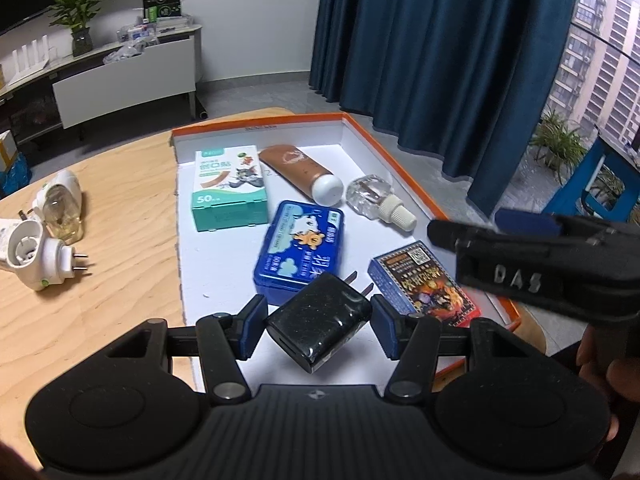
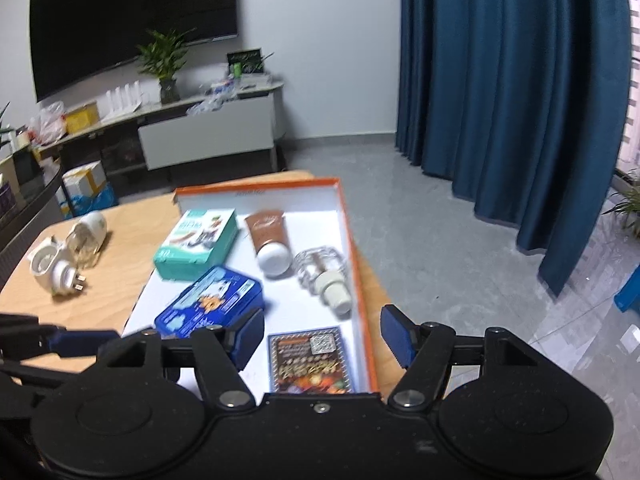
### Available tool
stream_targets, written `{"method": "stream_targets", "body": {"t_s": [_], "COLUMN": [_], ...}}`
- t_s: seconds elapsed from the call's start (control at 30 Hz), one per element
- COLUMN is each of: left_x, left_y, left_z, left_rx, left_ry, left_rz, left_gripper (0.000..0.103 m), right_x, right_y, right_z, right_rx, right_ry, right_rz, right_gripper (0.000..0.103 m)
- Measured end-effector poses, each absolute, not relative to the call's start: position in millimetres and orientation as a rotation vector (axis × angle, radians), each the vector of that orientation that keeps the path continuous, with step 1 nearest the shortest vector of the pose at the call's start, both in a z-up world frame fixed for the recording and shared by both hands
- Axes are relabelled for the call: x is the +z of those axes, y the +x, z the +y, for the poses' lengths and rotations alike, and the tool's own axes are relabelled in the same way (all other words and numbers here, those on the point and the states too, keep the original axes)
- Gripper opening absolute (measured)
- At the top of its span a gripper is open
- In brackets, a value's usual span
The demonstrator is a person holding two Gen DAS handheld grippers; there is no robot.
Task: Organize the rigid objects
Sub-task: 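Lower the card box into the box with the right tool while the left tool releases the charger there, then move both tools to the white plug-in diffusers and grasp one with the right tool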
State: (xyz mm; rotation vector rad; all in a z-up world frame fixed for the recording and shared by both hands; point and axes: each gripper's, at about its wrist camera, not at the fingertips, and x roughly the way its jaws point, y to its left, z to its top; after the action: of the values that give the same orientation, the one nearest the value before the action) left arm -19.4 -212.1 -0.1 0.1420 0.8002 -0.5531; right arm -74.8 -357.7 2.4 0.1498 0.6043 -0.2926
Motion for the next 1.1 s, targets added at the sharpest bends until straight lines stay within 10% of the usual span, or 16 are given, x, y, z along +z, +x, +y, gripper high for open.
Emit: {"method": "stream_targets", "body": {"t_s": [1.1], "left_x": [25.4], "left_y": [-3.2], "left_z": [-73.8], "left_rx": [-0.171], "left_ry": [-0.002], "left_rz": [0.796], "left_gripper": [0.084], "right_x": [25.3], "right_y": [-29.2], "right_z": [-254.8], "right_rx": [-0.051], "right_ry": [0.044], "right_rz": [0.641], "right_gripper": [0.086]}}
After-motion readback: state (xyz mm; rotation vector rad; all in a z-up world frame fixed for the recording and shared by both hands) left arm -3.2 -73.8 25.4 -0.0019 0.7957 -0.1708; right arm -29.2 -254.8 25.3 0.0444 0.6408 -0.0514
